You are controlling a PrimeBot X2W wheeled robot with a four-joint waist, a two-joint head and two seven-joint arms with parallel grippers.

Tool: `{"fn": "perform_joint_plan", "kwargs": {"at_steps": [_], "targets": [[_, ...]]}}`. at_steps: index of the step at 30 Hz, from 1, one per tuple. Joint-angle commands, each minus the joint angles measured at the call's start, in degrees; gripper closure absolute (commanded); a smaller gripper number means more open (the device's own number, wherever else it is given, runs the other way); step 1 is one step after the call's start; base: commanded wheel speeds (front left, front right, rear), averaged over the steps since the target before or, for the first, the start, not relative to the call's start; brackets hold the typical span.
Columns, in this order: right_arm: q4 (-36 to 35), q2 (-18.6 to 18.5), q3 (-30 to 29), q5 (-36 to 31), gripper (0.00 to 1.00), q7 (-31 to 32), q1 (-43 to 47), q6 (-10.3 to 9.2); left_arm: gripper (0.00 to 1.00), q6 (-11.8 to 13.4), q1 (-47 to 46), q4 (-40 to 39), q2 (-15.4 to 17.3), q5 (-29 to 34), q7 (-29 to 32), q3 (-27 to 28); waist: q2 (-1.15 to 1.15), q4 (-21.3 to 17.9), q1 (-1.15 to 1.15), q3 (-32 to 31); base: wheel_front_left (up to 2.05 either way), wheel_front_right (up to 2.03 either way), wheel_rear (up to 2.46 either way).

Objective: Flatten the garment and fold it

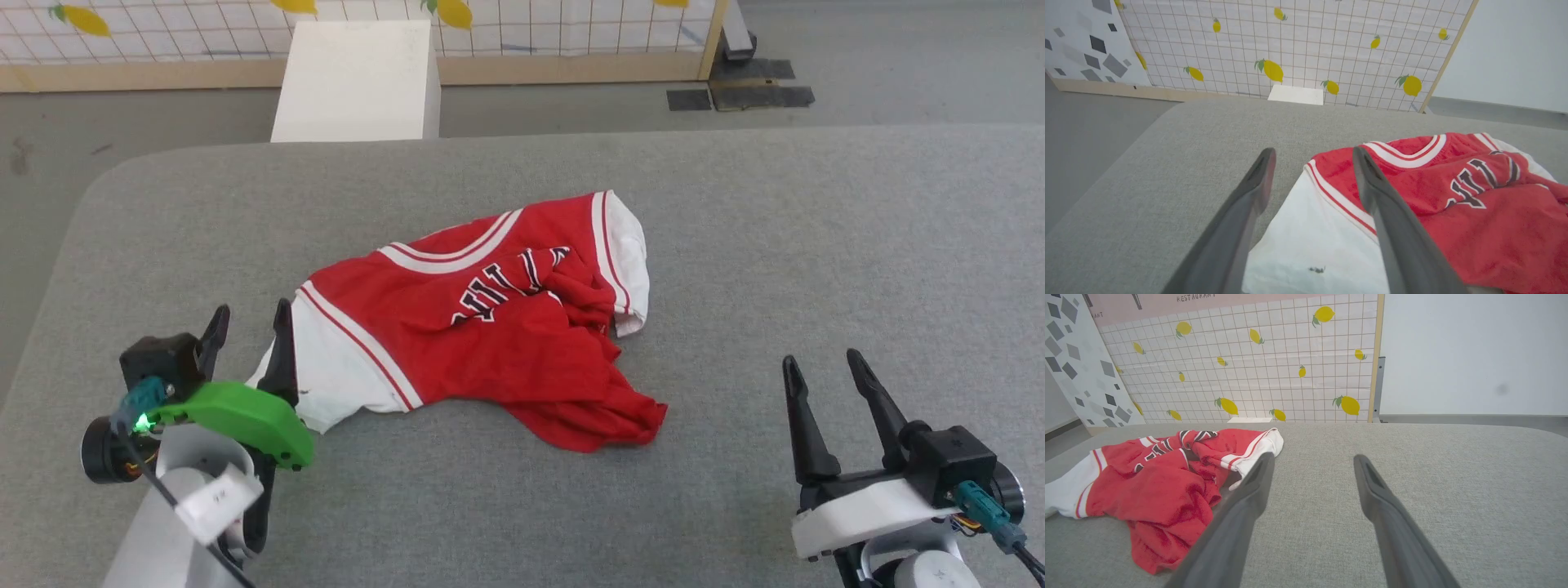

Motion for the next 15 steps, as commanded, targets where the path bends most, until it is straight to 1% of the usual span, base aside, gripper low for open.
{"fn": "perform_joint_plan", "kwargs": {"at_steps": [1,2,5,7,8,11,13,14,15], "targets": [[0.0,0.0,-0.2,-0.3,0.00,-0.3,0.7,-0.10,0.00,-0.3,1.1,-0.5,-0.2,0.7,-2.6,0.0,0.00,0.6,0.00,-1.0,0.00,0.00,0.00],[0.0,0.0,-0.4,-0.3,0.00,-0.3,0.9,-0.10,0.00,-0.6,1.5,-0.7,-0.5,1.2,-5.2,-0.2,0.00,0.9,0.00,-1.4,0.00,0.00,0.00],[-0.1,0.0,-0.9,-0.6,0.00,-0.3,1.4,-0.10,0.00,-1.6,3.3,-2.5,-1.2,3.3,-8.8,-0.8,0.00,1.8,0.00,-2.1,0.00,0.00,0.00],[-0.3,0.0,-1.1,-0.8,0.00,-0.3,1.6,-0.10,0.00,-2.0,4.8,-4.5,-1.8,4.8,-9.2,-0.8,0.00,2.4,0.00,-2.2,0.00,0.00,0.00],[-0.4,0.0,-1.2,-1.1,0.00,-0.3,1.7,-0.10,0.00,-2.2,5.8,-7.6,-2.7,6.4,-9.3,-0.2,0.00,3.0,0.00,-2.1,0.00,0.00,0.00],[-0.2,0.0,-1.4,-2.2,0.00,-0.1,1.0,-0.10,0.00,-2.9,9.0,-13.6,-4.6,11.0,-9.3,-0.3,0.00,4.7,0.00,-1.4,0.00,0.00,0.00],[-0.3,0.0,-1.5,-3.0,0.00,1.5,-0.3,-0.10,0.00,-3.3,10.8,-15.9,-6.1,13.0,-9.3,-0.6,0.00,6.1,0.00,-0.7,0.00,0.00,0.00],[-0.2,0.0,-1.3,-3.3,0.00,4.2,-1.6,-0.10,0.00,-3.7,11.9,-16.7,-7.3,13.8,-9.3,-0.7,0.00,7.0,0.00,0.0,0.00,0.00,0.00],[-0.3,-0.2,-0.7,-3.8,0.00,6.4,-2.6,-0.10,0.00,-4.0,12.4,-16.9,-7.7,14.5,-9.3,-0.9,0.00,7.7,0.00,0.5,0.00,0.00,0.00]]}}
